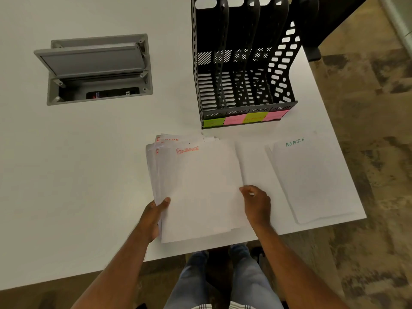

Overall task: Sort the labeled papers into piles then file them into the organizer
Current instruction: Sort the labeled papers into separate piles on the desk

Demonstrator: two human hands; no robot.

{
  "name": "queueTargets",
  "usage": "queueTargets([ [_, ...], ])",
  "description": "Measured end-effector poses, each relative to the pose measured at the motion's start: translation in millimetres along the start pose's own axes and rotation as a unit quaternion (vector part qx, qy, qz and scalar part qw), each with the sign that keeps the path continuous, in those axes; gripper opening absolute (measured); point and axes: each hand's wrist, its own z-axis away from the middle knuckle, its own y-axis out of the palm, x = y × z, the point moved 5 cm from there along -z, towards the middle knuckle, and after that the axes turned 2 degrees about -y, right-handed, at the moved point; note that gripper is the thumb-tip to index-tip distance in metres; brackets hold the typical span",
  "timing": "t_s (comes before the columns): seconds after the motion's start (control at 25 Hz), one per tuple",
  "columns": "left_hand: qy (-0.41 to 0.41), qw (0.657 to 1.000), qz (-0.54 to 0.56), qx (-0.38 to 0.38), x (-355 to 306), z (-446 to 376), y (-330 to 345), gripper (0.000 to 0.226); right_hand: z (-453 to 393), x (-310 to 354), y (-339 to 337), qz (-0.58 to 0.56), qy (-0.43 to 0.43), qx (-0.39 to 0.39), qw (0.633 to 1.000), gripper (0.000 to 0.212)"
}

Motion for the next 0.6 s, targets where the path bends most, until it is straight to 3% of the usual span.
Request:
queueTargets([
  [0.2,0.008,1.000,-0.008,-0.014,-3,-2,-20,0.029,-17,-16,-37,0.129,-0.042,-0.102,0.985,0.027],
  [0.44,0.011,1.000,0.002,-0.029,-11,3,-45,0.022,-17,-30,-38,0.220,-0.109,-0.079,0.966,0.065],
  [0.6,0.022,0.999,0.010,-0.030,-19,9,-60,0.018,-18,-23,-31,0.275,-0.092,-0.071,0.954,0.067],
])
